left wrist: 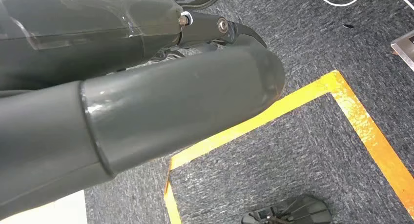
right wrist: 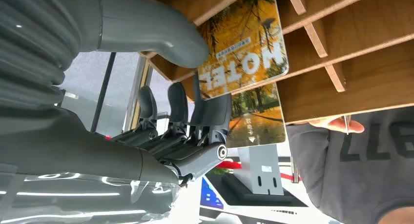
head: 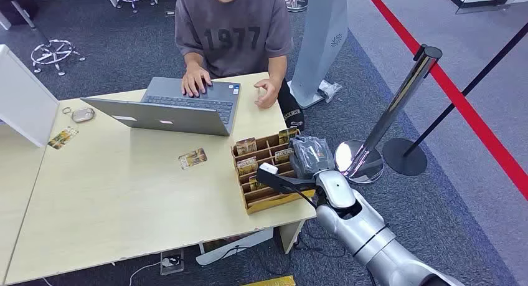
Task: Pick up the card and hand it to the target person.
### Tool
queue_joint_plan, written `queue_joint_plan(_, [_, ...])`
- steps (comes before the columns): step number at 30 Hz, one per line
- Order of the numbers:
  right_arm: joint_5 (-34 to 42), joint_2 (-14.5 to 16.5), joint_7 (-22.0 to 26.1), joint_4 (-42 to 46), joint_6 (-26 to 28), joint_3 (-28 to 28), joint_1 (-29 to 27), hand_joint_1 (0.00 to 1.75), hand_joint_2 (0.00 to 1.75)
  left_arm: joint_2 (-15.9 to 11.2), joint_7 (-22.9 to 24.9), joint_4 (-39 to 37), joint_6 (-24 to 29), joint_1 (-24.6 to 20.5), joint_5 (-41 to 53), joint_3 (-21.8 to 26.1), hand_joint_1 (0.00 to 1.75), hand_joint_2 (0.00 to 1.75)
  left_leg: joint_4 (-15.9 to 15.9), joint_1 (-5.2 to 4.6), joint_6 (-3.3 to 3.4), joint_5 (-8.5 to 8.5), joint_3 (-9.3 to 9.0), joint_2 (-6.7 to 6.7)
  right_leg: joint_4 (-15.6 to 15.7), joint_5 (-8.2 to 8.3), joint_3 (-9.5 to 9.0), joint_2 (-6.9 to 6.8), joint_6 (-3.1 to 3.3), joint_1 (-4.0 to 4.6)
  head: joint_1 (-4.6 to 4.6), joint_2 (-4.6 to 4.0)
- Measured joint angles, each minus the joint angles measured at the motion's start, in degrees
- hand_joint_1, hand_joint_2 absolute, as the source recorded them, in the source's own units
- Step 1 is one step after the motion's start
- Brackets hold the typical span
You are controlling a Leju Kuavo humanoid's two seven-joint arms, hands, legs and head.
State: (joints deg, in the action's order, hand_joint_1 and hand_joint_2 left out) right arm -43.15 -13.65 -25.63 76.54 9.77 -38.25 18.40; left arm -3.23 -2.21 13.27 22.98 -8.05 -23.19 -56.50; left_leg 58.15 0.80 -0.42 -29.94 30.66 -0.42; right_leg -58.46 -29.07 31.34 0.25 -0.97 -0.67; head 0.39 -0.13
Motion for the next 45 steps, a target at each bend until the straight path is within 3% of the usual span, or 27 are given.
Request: queue_joint_plan(45, [11.2, -1.2, 0.7, 4.0, 0.8, 2.6, -0.3, 1.43, 1.75, 0.0, -0.7, 0.0, 0.6, 0.3, -0.7, 0.0, 0.00, 0.00, 0.0, 0.00, 0.00, 0.00, -0.03, 0.02, 0.0, 0.02, 0.00, 0.02, -0.01, 0.00, -0.01, 0.00])
